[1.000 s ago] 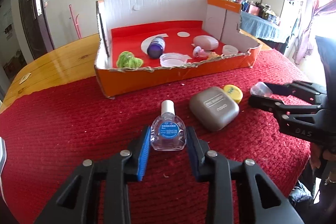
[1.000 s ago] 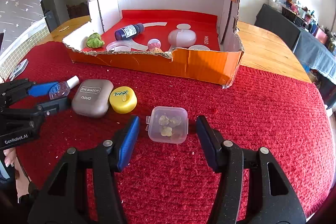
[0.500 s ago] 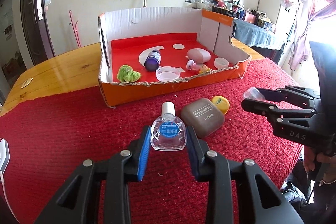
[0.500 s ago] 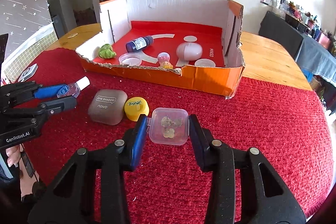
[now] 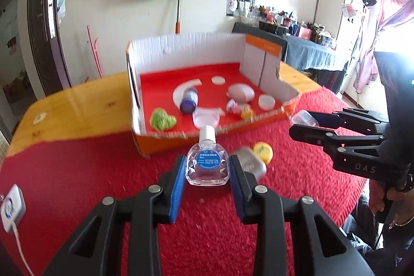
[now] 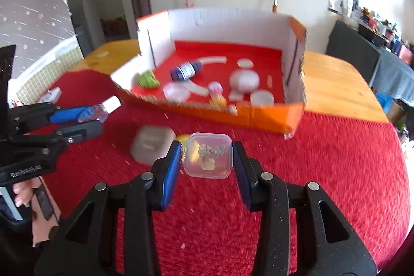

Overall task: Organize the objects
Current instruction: 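Lift and carry the eye-drop bottle and coin box over the box with both tools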

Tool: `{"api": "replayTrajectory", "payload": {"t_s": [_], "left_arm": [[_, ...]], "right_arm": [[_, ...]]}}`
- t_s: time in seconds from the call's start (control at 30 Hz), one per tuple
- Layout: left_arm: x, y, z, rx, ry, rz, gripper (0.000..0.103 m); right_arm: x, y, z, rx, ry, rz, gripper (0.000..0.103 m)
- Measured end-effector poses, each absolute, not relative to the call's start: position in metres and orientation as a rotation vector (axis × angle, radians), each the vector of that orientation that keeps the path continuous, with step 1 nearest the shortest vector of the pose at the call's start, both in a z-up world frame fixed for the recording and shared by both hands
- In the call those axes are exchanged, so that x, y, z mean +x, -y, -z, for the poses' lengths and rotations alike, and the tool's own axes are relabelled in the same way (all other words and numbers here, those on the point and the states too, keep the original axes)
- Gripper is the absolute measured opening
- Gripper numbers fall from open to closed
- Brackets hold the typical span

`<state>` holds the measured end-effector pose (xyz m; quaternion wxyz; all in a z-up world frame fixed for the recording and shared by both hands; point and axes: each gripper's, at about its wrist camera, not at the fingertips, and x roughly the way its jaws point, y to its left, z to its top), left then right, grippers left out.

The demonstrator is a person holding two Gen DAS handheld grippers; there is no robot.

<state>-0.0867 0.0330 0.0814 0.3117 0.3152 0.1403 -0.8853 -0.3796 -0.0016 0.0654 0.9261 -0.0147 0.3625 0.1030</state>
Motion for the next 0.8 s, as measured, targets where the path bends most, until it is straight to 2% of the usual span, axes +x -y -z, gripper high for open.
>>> {"api": "replayTrajectory", "payload": {"t_s": [0.2,0.37,0.8], "left_arm": [[-0.115,0.007,-0.099,0.878,-0.355,2.322,0.034],[-0.149,0.05,-0.104,0.98,-0.328,2.274,0.034],[-0.197,0.114,-0.073,1.242,-0.313,2.156,0.034]], "right_arm": [[-0.346,-0.011,-0.099,-0.077,-0.719,-0.308,0.038],[-0.291,-0.022,-0.109,-0.142,-0.787,-0.358,0.038],[-0.193,-0.037,-0.061,-0.293,-1.019,-0.428,0.038]]}}
